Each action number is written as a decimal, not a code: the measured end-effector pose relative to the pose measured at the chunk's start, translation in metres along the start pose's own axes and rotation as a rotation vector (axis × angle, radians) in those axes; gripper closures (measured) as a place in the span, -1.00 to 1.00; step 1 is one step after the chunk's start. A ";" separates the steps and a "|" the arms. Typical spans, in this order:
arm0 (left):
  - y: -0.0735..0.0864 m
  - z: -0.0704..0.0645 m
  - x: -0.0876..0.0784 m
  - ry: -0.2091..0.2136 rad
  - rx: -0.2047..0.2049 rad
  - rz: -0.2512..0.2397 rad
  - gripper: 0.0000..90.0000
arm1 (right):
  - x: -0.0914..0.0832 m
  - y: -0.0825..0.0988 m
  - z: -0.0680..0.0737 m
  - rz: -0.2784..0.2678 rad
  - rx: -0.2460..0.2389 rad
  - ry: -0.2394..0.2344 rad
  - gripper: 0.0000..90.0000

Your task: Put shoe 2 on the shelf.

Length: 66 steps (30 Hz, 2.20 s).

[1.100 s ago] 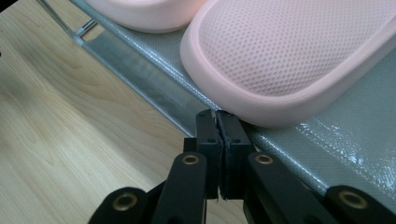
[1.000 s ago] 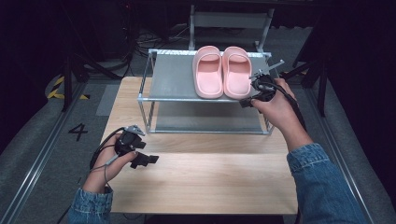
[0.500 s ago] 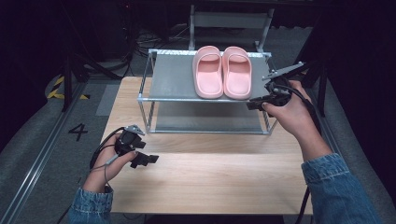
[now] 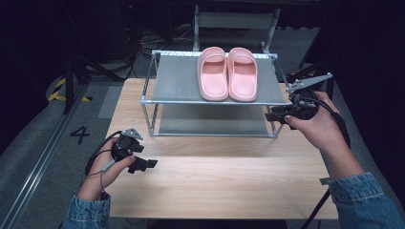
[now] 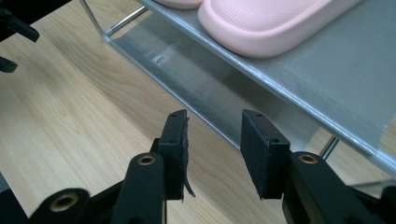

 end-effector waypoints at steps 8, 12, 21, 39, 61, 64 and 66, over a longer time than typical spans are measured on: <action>0.004 0.001 -0.002 -0.006 -0.007 0.003 -0.60 | -0.012 0.020 -0.002 -0.012 0.007 0.014 0.32; 0.007 0.003 -0.004 -0.013 -0.013 0.005 -0.60 | -0.018 0.031 -0.003 -0.006 0.012 0.016 0.28; 0.014 0.006 -0.009 -0.024 -0.025 0.006 -0.61 | -0.019 0.055 -0.003 0.046 0.009 0.013 0.23; 0.025 0.018 -0.006 -0.049 -0.053 0.030 -0.61 | 0.000 0.110 -0.003 0.082 0.053 0.018 -0.03; 0.037 0.042 0.005 -0.127 -0.086 0.071 -0.60 | 0.032 0.177 -0.010 0.127 0.080 0.027 -0.09; 0.037 0.041 0.006 -0.111 -0.087 0.075 -0.60 | 0.036 0.184 -0.010 0.123 0.092 0.025 -0.10; 0.037 0.040 0.007 -0.104 -0.082 0.075 -0.60 | 0.039 0.190 -0.009 0.126 0.100 0.018 -0.10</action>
Point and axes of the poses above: each handheld gripper's, and its own axes: x roughly forward along the jaws, y roughly out of its underside, z roughly to its left, the point moved 10 cm from there along x, roughly forward along the jaws, and after that the axes turned 15 degrees about -x, right-handed, at the moved point
